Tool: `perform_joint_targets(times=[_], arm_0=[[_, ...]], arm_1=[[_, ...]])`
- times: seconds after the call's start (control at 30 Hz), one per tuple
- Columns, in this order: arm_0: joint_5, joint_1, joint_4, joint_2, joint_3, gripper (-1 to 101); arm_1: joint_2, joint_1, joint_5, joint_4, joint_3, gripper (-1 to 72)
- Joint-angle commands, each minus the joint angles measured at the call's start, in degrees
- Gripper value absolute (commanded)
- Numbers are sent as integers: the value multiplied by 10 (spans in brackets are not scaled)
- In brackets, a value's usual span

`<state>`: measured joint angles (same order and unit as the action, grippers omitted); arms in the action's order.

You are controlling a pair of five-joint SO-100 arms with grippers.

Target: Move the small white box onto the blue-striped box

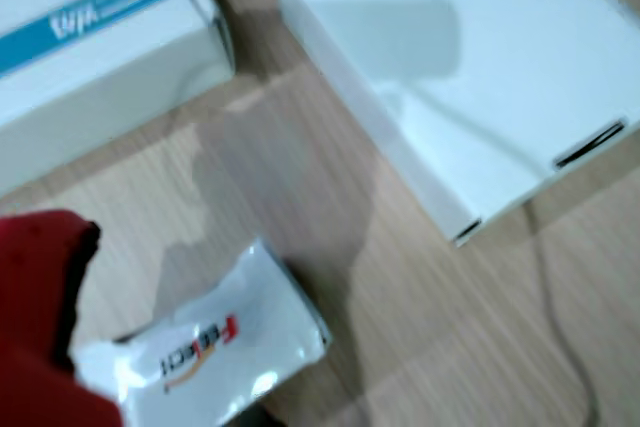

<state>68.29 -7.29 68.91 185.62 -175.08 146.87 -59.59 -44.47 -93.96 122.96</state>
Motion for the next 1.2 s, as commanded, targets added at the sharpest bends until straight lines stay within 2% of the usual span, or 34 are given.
perform_joint_targets(times=[0.0, 0.2, 0.3, 0.43, 0.77, 0.9, 0.97, 1.1, 1.17], arm_0=[[1, -15, -8, 11, 10, 0], [6, -11, -8, 11, 10, 0], [10, -11, -8, 11, 10, 0], [11, -9, -8, 11, 10, 0], [18, -4, -7, 11, 10, 0], [22, -1, -6, 11, 10, 0], [22, -1, -6, 11, 10, 0], [24, 1, -5, 11, 10, 0], [25, 1, -5, 11, 10, 0]], arm_1=[[-27, 17, -26, -16, 6, 359], [-101, 11, -50, -5, 19, 370], [-129, -8, -40, 18, 25, 372], [-199, -46, -20, 83, 45, 373], [-423, -66, -14, 210, 19, 373], [-469, -54, -13, 217, 1, 359], [-480, -46, -3, 212, -14, 324], [-481, -33, 9, 156, -47, 245], [-478, -33, 12, 133, -56, 227]])
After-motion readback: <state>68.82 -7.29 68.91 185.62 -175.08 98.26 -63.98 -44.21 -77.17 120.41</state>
